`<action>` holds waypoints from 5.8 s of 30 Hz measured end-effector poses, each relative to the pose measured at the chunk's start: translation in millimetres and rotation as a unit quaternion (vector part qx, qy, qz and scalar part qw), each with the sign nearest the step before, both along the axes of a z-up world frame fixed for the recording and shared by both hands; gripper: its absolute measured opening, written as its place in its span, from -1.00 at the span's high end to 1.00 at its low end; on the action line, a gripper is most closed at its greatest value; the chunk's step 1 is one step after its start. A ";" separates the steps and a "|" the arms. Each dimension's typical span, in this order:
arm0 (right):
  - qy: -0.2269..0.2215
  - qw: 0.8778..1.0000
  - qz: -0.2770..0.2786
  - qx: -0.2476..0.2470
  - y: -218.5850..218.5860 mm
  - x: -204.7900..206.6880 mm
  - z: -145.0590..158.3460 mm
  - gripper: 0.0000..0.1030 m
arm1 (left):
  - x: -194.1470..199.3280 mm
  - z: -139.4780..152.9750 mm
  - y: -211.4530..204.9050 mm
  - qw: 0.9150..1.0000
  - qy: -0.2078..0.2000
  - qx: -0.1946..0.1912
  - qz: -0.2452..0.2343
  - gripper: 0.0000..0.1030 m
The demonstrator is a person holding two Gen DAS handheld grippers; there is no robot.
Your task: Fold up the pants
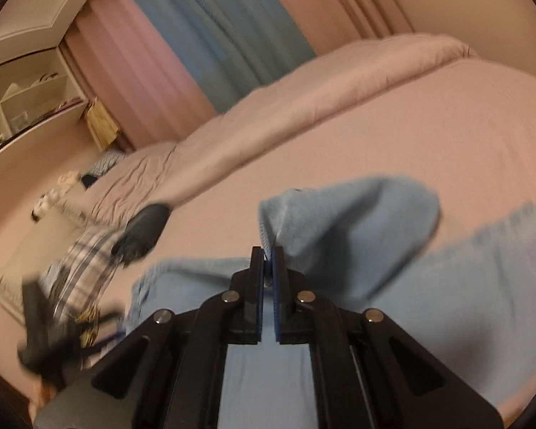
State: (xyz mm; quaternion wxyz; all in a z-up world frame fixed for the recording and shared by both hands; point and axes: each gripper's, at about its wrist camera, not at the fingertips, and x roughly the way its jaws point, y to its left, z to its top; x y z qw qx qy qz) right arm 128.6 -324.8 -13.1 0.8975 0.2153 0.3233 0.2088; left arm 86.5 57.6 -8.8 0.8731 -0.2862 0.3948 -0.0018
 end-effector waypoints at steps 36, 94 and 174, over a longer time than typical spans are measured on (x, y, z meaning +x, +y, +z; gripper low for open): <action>0.106 0.971 -0.025 -0.214 -3.1 -40.9 -24.2 0.21 | -78.7 -67.8 -36.9 0.996 0.063 -0.014 -0.054 0.94; 0.148 0.947 -0.255 -0.124 -168.1 -36.3 -44.7 0.81 | -128.3 -30.9 105.3 0.986 0.014 0.064 0.151 1.00; 0.112 0.956 -0.188 -0.195 -193.5 0.2 -3.8 0.70 | -84.9 -36.8 47.1 0.990 0.104 0.092 0.024 1.00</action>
